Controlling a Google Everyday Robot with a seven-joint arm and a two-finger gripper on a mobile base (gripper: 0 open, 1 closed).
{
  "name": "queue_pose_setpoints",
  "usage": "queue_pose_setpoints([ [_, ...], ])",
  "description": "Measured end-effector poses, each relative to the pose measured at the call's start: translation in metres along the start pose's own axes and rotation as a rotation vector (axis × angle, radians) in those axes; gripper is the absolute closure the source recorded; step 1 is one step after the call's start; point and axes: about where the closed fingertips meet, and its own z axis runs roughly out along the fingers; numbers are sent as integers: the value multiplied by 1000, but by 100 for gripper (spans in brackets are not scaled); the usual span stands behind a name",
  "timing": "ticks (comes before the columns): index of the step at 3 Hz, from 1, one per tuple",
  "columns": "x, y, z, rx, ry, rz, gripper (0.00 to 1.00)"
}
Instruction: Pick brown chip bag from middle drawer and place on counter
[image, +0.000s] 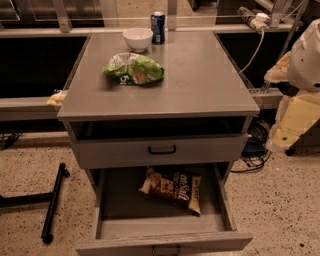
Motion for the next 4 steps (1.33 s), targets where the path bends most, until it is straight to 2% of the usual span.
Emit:
queue_pose_setpoints([
  [1,4,2,21,16,-38,23,42],
  [2,15,20,87,-17,-112,72,65],
  [3,15,30,160,-46,-182,94,88],
  [4,18,36,232,-63,-236,153,100],
])
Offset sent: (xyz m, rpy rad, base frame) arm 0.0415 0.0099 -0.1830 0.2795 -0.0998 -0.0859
